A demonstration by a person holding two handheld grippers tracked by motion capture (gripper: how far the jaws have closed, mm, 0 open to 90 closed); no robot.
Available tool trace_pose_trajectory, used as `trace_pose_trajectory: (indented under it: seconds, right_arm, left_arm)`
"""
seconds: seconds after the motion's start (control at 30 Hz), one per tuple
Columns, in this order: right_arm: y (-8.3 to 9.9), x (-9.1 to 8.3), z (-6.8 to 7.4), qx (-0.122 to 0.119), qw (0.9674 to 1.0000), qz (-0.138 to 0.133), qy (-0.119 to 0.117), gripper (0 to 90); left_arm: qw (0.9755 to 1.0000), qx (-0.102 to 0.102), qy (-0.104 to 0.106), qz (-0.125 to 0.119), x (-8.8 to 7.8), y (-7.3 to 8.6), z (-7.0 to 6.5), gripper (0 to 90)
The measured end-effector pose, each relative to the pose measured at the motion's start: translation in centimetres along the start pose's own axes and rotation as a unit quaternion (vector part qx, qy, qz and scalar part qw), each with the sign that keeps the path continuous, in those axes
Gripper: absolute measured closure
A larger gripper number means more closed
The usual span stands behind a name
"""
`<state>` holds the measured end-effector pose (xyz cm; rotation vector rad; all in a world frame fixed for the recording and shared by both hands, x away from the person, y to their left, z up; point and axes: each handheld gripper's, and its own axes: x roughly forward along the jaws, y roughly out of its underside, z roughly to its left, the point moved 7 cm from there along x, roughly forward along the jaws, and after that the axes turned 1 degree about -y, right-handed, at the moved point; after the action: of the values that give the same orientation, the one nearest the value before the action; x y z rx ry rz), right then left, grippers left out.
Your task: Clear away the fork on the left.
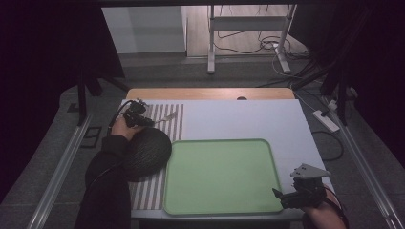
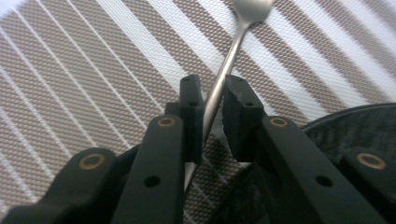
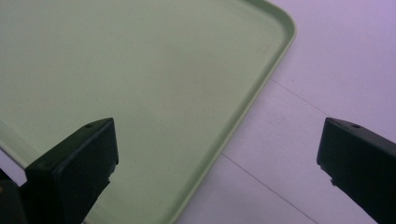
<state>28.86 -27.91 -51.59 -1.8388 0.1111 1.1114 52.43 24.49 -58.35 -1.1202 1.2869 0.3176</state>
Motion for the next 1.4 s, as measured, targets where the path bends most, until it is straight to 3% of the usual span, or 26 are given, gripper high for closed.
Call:
trace_pose_trajectory:
  seconds: [0.07,0.2,0.43,0.73,0.97,1.17,1.4]
  right_arm:
    - [0.0,0.0,0.0,0.0,1.0,0.0,0.0,0.0]
    - [0.0,0.0,0.0,0.0,1.0,-0.001,0.0,0.0]
    - [0.0,0.0,0.0,-0.002,1.0,-0.001,0.0,0.0]
    - [0.0,0.0,0.0,-0.003,1.0,-0.001,0.001,0.0]
    - [0.0,0.0,0.0,-0.002,1.0,-0.001,0.0,0.0]
    - [0.0,-0.1,0.0,-0.001,1.0,-0.001,0.0,0.0]
    - [0.0,-0.1,0.1,-0.002,1.0,-0.001,0.0,0.0]
  left_arm:
    - [0.9999,-0.007,-0.009,-0.003,0.0,0.1,0.2,83.9]
    - [0.9997,-0.019,0.004,-0.011,-0.2,0.1,0.5,84.0]
    - [0.9994,-0.028,-0.013,-0.017,-1.1,0.5,1.3,84.1]
    - [0.9987,-0.04,-0.016,-0.026,-1.7,1.1,2.1,84.2]
    - [0.997,-0.037,-0.055,-0.04,-2.2,0.9,2.8,84.2]
    - [0.9965,-0.05,-0.052,-0.044,-3.2,1.6,3.7,84.2]
    - [0.9956,-0.058,-0.033,-0.066,-4.7,2.1,3.2,84.3]
